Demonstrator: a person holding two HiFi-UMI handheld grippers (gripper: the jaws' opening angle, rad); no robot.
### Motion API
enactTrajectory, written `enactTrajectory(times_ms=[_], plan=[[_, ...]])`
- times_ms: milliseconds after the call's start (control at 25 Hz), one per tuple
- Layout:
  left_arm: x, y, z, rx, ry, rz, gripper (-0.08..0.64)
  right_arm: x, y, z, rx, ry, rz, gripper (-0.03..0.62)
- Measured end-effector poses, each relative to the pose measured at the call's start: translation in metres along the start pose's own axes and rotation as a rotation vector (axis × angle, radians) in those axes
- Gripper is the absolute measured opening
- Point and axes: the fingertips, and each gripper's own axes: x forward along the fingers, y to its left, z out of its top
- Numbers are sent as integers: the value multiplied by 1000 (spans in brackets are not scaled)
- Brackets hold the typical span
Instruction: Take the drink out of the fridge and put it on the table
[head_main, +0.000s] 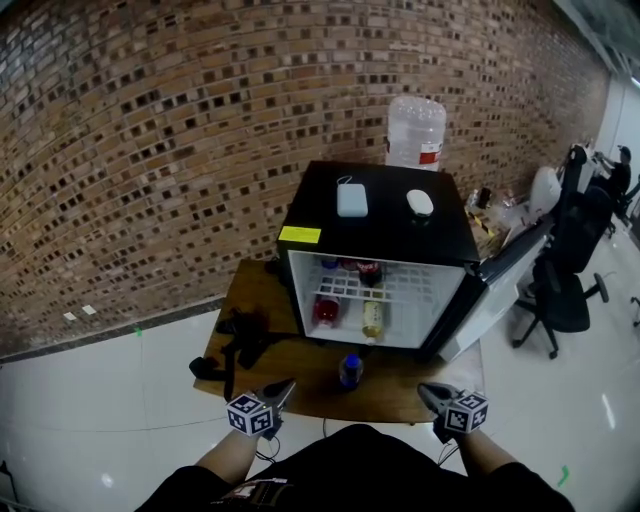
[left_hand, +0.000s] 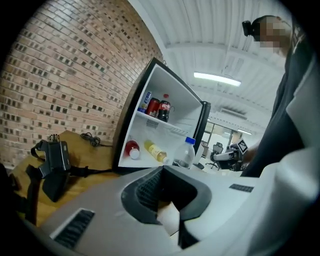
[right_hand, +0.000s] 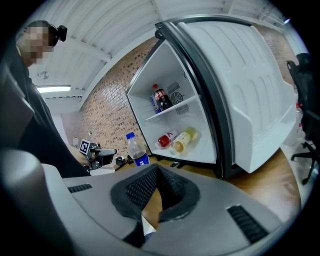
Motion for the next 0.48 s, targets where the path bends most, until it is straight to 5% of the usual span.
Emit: enactTrajectory(times_ms=[480], plan=[[4, -7, 4, 49, 30, -17, 8, -4, -2, -4, 2, 24, -4, 3]])
